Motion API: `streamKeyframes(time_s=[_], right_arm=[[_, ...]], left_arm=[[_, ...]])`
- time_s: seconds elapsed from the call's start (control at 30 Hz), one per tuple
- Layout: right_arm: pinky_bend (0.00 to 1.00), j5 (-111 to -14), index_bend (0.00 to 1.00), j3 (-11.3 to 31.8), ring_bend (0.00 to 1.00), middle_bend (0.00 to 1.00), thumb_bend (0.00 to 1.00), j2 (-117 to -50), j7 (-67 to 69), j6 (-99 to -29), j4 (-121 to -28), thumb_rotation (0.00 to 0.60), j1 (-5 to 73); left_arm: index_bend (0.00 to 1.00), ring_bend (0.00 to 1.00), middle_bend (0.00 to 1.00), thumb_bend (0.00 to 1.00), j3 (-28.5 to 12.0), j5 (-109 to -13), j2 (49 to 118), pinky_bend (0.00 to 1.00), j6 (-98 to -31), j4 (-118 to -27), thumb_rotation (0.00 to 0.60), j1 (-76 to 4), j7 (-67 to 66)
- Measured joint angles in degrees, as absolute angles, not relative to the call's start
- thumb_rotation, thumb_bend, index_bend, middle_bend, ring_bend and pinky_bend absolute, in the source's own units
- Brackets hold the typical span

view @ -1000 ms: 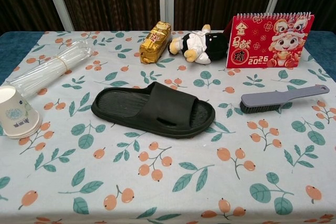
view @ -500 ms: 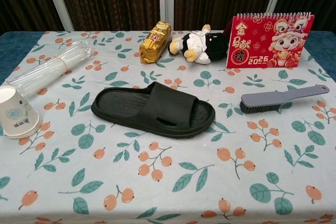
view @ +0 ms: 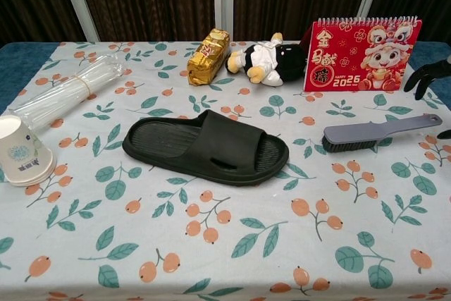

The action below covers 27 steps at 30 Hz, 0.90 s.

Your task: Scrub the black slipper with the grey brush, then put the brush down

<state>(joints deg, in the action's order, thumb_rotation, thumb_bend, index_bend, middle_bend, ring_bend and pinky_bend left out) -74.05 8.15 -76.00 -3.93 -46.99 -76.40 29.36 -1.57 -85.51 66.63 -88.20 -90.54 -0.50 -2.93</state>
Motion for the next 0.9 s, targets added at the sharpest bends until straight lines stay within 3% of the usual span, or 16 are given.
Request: streamKeyframes(time_s=[0.2, 0.53, 0.9], right_arm=[[0.26, -72.28, 0.33, 8.17, 0.3, 0.45, 0.0, -80.59, -4.56, -43.05, -70.04, 0.6, 32.98], [0.31, -71.5, 0.41, 6.95, 0.35, 0.5, 0.02, -83.07, -3.87, -39.49, -65.84, 0.6, 35.59], [0.49, -70.73, 0.55, 5.85, 0.45, 0.57, 0.05, -83.48, -2.35, -36.67, -64.84, 0.6, 36.71]], left_arm=[[0.11, 0.03, 0.13, 0.22, -1.46, -85.29, 66.86, 0.09, -88.01, -90.03, 0.6, -0.41, -2.51], [0.11, 0.03, 0.13, 0.22, -1.4, -85.12, 67.09, 0.09, -87.87, -89.46, 0.6, -0.34, -2.09], [0.11, 0.03, 0.13, 0.22, -1.39, -84.7, 67.29, 0.09, -87.74, -89.22, 0.6, -0.17, -1.86]])
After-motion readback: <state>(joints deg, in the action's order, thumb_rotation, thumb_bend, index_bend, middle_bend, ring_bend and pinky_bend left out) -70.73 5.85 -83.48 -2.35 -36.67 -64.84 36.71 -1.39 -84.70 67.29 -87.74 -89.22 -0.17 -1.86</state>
